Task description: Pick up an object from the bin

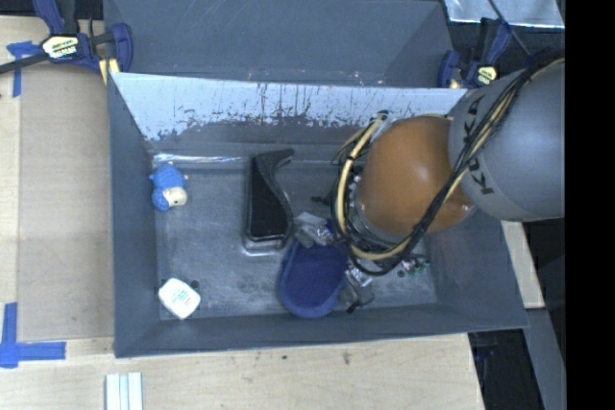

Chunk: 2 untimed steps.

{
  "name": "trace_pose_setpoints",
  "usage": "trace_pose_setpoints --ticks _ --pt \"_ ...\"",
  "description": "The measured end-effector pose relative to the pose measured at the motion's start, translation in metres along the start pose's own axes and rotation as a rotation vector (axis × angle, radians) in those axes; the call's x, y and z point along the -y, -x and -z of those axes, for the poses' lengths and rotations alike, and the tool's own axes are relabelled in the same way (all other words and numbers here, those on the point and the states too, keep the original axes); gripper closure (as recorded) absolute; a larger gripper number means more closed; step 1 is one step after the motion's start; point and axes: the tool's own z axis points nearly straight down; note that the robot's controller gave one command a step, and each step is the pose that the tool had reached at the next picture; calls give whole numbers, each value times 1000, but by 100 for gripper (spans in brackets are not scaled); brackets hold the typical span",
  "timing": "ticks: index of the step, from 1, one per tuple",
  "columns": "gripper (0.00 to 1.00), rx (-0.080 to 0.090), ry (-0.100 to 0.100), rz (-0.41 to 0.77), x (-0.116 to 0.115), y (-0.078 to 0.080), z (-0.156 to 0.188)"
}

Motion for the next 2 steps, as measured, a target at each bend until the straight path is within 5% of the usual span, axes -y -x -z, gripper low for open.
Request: trace_pose_setpoints --ticks 1,2 --pt "0 2 -1 0 0 1 1" --pt "100 2 -3 -1 2 0 3"
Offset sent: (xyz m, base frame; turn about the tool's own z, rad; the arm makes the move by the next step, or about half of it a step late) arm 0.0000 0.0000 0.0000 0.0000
